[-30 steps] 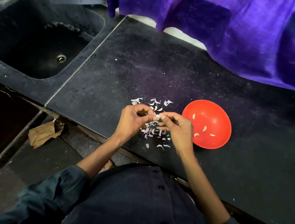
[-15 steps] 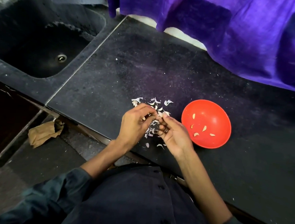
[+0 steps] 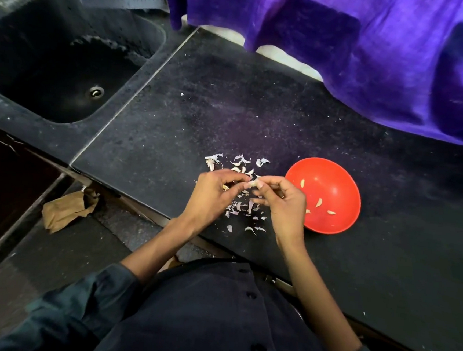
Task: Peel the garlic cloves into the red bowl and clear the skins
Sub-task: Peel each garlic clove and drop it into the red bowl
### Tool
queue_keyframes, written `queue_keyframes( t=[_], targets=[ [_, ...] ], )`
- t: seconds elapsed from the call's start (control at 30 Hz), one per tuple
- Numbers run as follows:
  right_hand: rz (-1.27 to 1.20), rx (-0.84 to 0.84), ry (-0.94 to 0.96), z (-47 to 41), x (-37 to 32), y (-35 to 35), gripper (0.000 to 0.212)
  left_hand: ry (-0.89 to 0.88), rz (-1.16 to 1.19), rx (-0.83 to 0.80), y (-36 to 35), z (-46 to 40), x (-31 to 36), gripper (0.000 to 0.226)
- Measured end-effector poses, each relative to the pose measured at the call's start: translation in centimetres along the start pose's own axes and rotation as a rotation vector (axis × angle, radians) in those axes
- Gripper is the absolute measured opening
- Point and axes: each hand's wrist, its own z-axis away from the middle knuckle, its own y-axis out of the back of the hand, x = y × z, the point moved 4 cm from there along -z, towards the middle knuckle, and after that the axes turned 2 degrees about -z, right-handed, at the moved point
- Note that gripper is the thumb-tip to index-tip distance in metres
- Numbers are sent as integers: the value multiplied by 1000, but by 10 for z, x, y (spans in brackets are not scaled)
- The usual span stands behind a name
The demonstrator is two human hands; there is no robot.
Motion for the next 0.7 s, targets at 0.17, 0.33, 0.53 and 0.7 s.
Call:
queue_keyframes(
  t=[0.17,0.33,0.53,0.7],
  targets=[
    [147,-17,127,-2,-3,2,11,-26,-31,7,0,1,5,15],
    [116,-55,103,-1,-3,-5,19,21,-30,28,-2,2,4,11],
    [-50,-67,5,3,-5,-8,12,168,69,65,0,0,-10,15],
    [-242,-35,-123,1,0,-2,12,241,98,84,3,0,-18,13]
  ],
)
